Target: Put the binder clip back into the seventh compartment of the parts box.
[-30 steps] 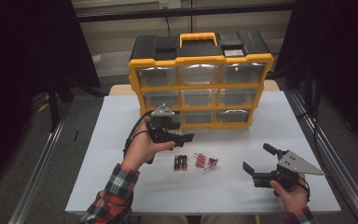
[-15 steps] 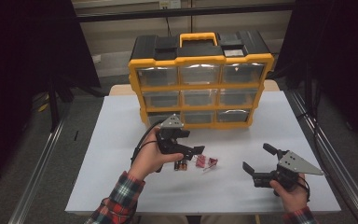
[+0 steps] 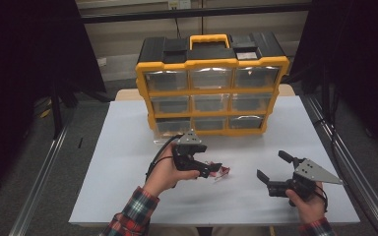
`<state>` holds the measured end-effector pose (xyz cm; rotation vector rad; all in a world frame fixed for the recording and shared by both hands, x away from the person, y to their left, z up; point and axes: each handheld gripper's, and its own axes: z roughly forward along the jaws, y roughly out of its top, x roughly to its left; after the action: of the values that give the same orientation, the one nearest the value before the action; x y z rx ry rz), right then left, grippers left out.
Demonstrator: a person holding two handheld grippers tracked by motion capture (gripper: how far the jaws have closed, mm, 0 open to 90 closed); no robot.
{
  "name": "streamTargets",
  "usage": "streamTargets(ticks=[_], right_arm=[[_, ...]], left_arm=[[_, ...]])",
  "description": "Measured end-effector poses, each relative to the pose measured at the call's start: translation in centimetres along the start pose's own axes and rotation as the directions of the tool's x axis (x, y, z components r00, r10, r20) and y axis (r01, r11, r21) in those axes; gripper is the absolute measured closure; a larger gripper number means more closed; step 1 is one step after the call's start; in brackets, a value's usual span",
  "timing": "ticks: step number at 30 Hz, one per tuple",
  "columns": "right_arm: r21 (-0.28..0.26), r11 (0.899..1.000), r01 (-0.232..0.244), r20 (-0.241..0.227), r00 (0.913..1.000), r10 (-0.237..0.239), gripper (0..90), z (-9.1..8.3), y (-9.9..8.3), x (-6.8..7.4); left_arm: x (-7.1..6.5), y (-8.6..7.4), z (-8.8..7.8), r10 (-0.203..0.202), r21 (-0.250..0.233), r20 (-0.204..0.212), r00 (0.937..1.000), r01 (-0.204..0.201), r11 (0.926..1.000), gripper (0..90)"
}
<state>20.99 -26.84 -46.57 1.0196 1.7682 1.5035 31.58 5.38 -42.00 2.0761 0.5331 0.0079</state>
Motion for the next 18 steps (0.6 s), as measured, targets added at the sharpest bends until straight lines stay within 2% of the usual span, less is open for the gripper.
streamTargets(ticks=[3, 4, 18], right_arm=[[-0.001, 1.0, 0.0, -0.001, 1.0, 0.0, 0.0, 0.0, 0.0, 0.0], [-0.001, 1.0, 0.0, -0.001, 1.0, 0.0, 0.0, 0.0, 0.0, 0.0], [0.002, 1.0, -0.003, 0.002, 1.0, 0.003, 0.0, 0.0, 0.0, 0.0]], left_arm=[[-0.1, -0.3, 0.2, 0.0, -0.005, -0.009, 1.0, 0.0, 1.0, 16.2], [0.0, -0.4, 0.3, 0.0, -0.012, 0.0, 1.0, 0.0, 0.9999, 16.1], [-0.4, -1.2, 1.4, 0.031, 0.019, -0.019, 0.9993, -0.031, 0.9994, 16.4]])
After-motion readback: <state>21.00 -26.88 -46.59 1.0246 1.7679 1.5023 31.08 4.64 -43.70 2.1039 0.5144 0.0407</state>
